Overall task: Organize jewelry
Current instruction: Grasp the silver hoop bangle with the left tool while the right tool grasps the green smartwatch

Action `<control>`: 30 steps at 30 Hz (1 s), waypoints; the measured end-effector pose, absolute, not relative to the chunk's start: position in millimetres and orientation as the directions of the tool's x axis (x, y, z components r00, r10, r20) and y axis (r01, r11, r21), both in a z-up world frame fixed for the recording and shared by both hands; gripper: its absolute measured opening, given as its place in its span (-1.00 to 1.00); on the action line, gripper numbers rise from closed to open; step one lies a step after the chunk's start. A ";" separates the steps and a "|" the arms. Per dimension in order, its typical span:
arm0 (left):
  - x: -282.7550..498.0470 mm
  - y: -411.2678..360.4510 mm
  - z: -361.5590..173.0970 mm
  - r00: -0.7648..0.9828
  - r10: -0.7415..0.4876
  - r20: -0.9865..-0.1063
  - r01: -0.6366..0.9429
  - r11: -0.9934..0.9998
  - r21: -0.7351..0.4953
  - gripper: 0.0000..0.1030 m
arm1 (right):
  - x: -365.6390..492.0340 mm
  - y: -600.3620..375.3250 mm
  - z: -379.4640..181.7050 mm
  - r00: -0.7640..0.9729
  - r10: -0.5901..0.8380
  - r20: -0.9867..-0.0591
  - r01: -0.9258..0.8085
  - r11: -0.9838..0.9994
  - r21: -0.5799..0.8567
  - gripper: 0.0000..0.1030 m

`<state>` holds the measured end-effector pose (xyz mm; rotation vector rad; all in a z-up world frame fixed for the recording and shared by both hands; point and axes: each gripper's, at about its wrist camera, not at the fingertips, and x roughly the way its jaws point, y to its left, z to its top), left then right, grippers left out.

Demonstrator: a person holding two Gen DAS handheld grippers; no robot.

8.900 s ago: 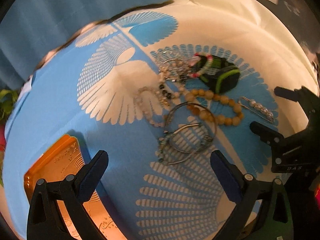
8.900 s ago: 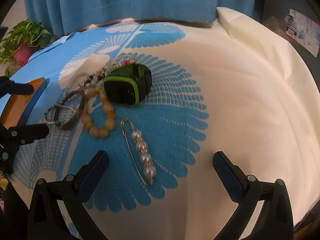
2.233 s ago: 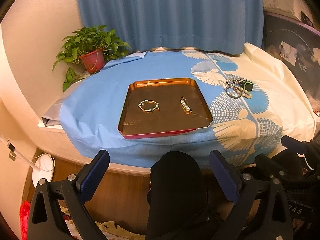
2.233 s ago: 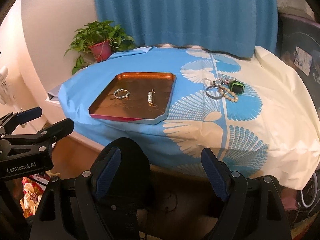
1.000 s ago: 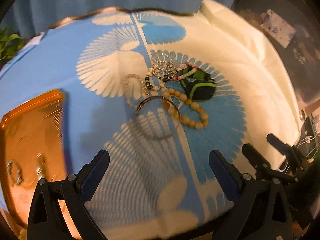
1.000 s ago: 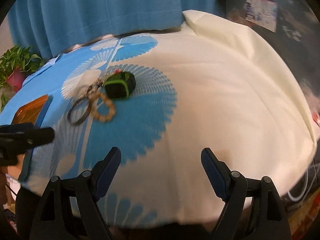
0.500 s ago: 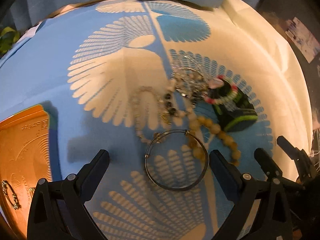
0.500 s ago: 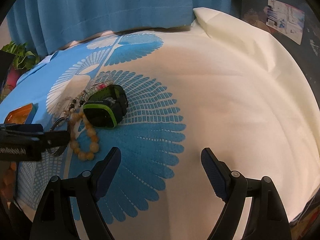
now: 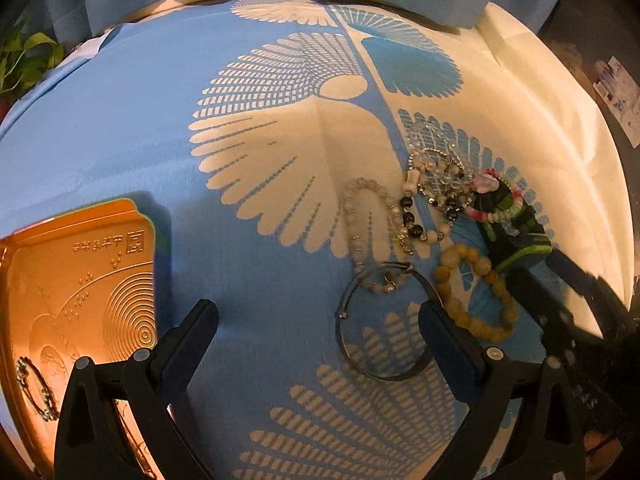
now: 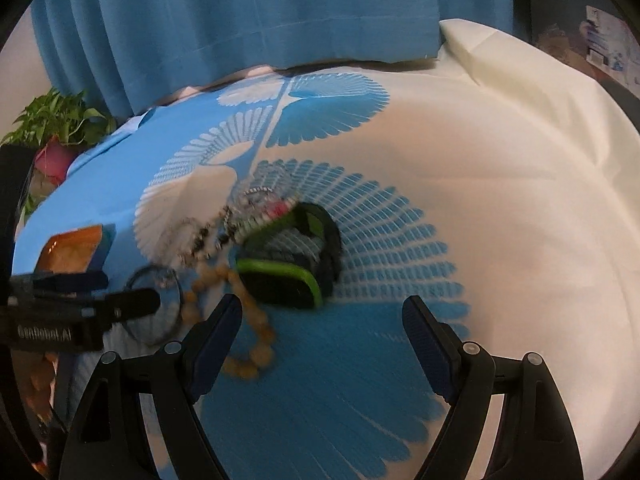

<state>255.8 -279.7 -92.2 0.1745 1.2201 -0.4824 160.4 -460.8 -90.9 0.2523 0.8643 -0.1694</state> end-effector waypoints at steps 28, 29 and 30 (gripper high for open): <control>211.6 -310.7 -74.0 0.252 -0.294 -0.922 0.687 0.725 -0.043 0.13 | 170.2 -460.9 -88.3 0.598 -0.153 -0.787 0.298 0.954 0.041 -0.08; 208.5 -305.6 -69.8 0.252 -0.304 -0.919 0.680 0.731 -0.055 0.13 | 163.0 -462.3 -86.3 0.598 -0.141 -0.789 0.301 0.952 0.058 -0.08; 204.9 -299.5 -64.4 0.257 -0.315 -0.914 0.672 0.738 -0.066 0.13 | 155.2 -464.3 -84.0 0.600 -0.134 -0.789 0.306 0.950 0.071 -0.08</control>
